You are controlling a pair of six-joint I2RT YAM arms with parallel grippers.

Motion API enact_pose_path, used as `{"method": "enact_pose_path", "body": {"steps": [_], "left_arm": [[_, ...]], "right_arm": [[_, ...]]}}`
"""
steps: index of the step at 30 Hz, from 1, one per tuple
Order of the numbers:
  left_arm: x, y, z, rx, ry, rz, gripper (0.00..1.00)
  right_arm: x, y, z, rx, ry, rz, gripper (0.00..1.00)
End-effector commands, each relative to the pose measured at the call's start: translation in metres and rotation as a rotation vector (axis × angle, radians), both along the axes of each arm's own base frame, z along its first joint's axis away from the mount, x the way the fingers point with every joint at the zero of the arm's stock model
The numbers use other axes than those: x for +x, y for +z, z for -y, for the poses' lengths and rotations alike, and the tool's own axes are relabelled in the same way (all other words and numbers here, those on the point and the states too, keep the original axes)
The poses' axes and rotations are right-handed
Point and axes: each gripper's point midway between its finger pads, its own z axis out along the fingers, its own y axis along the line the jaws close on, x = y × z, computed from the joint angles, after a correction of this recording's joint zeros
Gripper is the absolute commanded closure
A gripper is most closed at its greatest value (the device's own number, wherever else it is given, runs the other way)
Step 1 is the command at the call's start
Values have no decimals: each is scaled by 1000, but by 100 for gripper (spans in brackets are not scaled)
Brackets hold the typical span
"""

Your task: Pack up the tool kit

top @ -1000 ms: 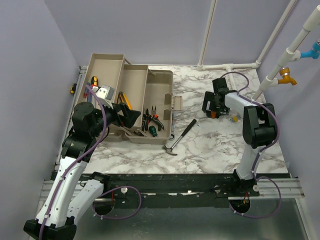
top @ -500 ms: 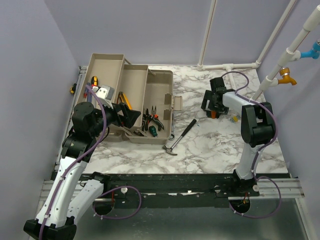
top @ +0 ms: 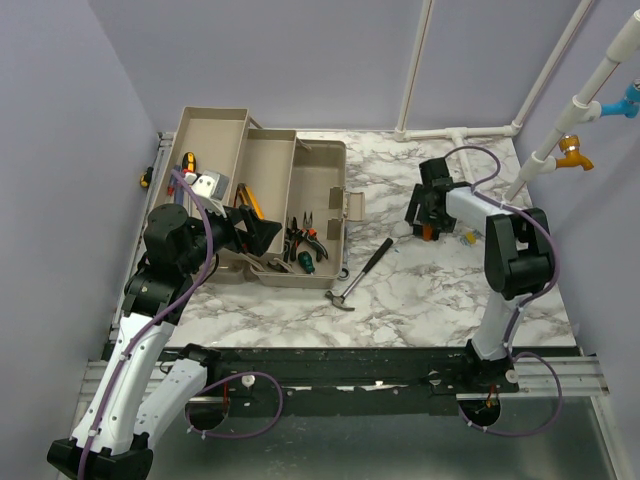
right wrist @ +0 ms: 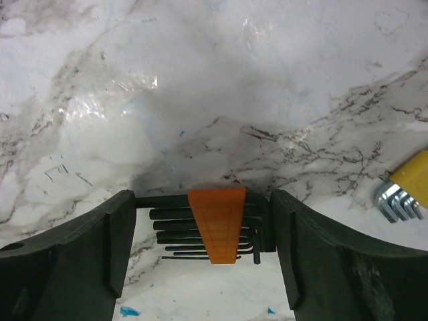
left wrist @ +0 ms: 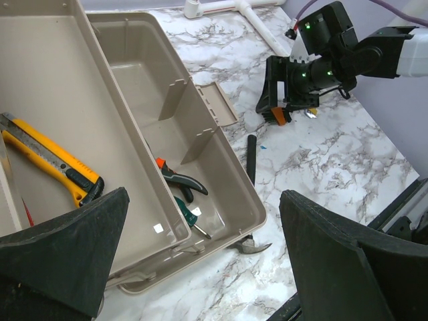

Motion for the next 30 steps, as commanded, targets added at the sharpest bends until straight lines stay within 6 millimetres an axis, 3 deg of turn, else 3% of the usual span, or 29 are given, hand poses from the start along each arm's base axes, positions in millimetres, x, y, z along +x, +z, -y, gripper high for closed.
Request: {"method": "enact_pose_path", "body": {"steps": [1, 7, 11, 15, 20, 24, 27, 30], "left_arm": [[-2, 4, -1, 5, 1, 18, 1], [-2, 4, -1, 5, 3, 19, 2], [-2, 5, -1, 4, 5, 20, 2], [-2, 6, -4, 5, 19, 24, 2], [3, 10, -23, 16, 143, 45, 2], [11, 15, -59, 17, 361, 78, 1], [9, 20, -80, 10, 473, 110, 2], [6, 25, -90, 4, 522, 144, 1]], "right_arm": [[-15, 26, -4, 18, 24, 1, 31], [-13, 80, -26, 127, 88, 109, 35], [-13, 128, -65, 233, 192, 205, 36], [-16, 176, -125, 296, 315, 292, 36], [-21, 223, -223, 368, 510, 393, 36], [-21, 243, -302, 451, 694, 463, 36], [-17, 259, -349, 481, 800, 522, 36], [-15, 260, -391, 494, 883, 567, 36]]}}
